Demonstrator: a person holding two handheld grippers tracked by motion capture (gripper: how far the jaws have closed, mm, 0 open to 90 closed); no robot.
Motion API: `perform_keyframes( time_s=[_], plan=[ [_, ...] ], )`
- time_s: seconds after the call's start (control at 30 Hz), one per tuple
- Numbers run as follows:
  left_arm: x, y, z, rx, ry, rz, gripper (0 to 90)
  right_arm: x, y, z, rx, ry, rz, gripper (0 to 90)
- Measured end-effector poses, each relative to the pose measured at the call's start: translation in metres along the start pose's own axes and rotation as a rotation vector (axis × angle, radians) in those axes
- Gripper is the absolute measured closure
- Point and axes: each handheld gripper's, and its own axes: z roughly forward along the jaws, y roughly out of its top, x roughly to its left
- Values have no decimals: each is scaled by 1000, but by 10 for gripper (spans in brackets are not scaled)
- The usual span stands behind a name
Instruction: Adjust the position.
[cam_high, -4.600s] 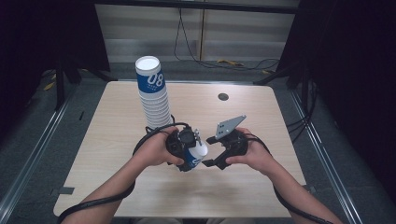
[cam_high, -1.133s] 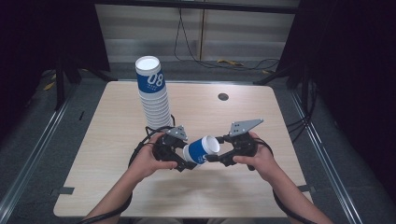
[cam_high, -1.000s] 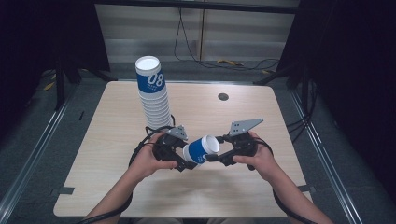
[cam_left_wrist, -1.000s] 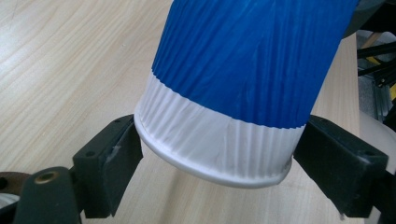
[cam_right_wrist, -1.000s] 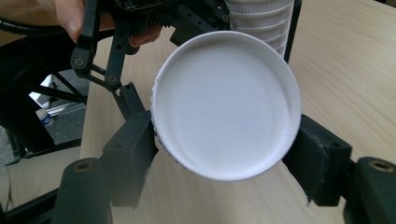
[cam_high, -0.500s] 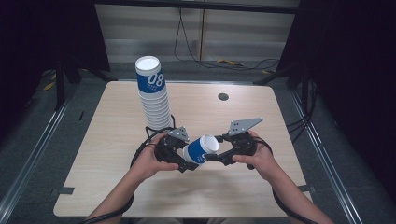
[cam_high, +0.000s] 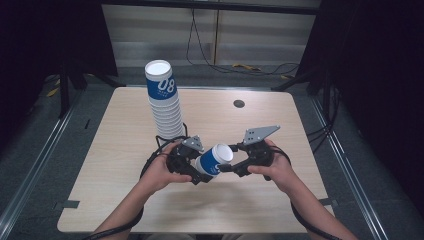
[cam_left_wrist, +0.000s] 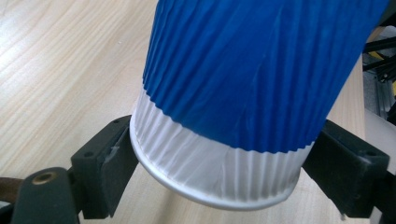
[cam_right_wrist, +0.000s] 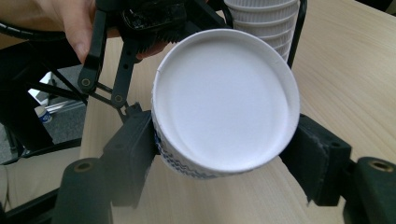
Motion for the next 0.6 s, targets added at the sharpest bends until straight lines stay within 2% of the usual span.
perform_keyframes(
  time_s=[0.3, 0.37, 0.5, 0.6],
  plan=[
    [0, 1, 1, 4, -5, -6, 152, 0, 1, 1, -6, 3, -2, 287],
    [0, 3, -1, 11, -2, -7, 159, 0, 1, 1, -10, 5, -4, 287],
    [0, 3, -6, -11, 3, -1, 188, -1, 2, -1, -35, 1, 4, 287],
    [0, 3, -8, 5, -3, -4, 204, -1, 2, -1, -42, 6, 7, 287]
  ],
)
